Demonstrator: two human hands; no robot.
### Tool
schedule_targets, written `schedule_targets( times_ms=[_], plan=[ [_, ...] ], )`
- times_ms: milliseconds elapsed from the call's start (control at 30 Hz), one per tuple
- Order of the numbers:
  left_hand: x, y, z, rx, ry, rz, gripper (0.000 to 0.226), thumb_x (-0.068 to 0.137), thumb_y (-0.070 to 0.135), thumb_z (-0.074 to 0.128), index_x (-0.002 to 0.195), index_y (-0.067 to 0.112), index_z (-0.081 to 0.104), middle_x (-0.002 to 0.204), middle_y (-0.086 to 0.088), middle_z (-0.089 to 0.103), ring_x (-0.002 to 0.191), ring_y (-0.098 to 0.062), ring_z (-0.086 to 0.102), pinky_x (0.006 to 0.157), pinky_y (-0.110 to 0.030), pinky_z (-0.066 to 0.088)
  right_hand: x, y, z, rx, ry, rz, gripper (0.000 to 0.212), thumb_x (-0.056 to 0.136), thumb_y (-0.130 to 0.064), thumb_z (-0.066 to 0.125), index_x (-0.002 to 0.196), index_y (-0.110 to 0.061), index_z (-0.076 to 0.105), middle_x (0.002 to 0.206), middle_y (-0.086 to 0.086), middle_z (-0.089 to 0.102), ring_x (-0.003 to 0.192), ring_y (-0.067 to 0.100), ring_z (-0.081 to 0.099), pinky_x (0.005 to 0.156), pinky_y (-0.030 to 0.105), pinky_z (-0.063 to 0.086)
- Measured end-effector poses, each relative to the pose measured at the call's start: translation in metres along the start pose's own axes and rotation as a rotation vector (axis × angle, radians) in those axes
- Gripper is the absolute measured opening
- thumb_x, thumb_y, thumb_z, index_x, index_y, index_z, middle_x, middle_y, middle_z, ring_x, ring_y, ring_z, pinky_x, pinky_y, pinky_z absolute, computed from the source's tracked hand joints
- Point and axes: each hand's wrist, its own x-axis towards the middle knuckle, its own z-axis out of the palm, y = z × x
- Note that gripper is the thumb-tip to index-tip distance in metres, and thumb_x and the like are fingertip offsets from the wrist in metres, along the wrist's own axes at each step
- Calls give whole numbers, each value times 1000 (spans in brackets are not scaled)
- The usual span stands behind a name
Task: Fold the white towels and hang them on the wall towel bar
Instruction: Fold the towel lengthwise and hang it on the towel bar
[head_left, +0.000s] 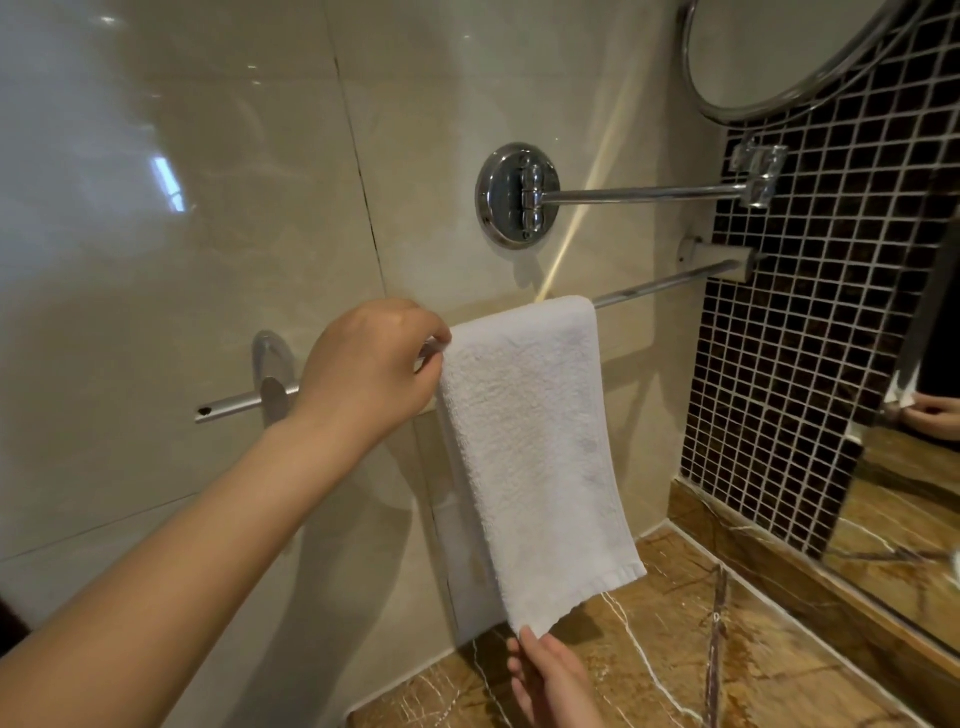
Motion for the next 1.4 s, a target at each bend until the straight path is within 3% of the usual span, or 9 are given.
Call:
schedule_targets(
  times_ms=[267,600,833,1000,1167,1400],
  plan=[
    [8,7,8,-21,-1,20,20,77,14,58,90,15,72,86,-4,70,81,-31,64,66,-39,51,7,-9,-8,-2,13,0,10,89,-7,63,79,-6,63,57,3,67,40,7,57,42,16,44],
    [20,21,23,-41,48,25,21,73,14,57,87,13,73,82,-6,70,77,-33,64,62,-35,48,16,-21,-16,5,39,-23,6,88,-8,65,86,-2,64,66,6,69,50,11,58,45,19,46],
    [30,28,35,-67,44,30,22,73,15,56,87,14,73,82,-6,69,80,-32,63,63,-34,49,26,-31,-25,51,61,-46,6,88,-6,65,91,-2,61,61,6,70,44,9,59,42,17,47],
    [38,36,44,-59,55,43,18,76,10,60,89,12,73,84,-7,69,81,-31,63,63,-33,45,30,-41,-31,59,43,-60,6,88,-8,64,90,-2,63,65,5,70,59,15,58,50,20,48],
    [47,42,54,-73,60,65,18,76,10,60,89,11,73,86,-7,69,82,-32,63,65,-31,43,38,-50,-39,73,59,-73,6,87,-7,65,87,-1,65,63,5,71,45,9,61,43,18,49],
    [60,53,66,-73,63,82,18,77,9,61,91,11,73,86,-7,69,82,-32,63,65,-29,39,45,-63,-46,118,71,-87,6,86,-6,66,89,-1,64,64,6,71,45,10,62,43,19,51]
  ],
)
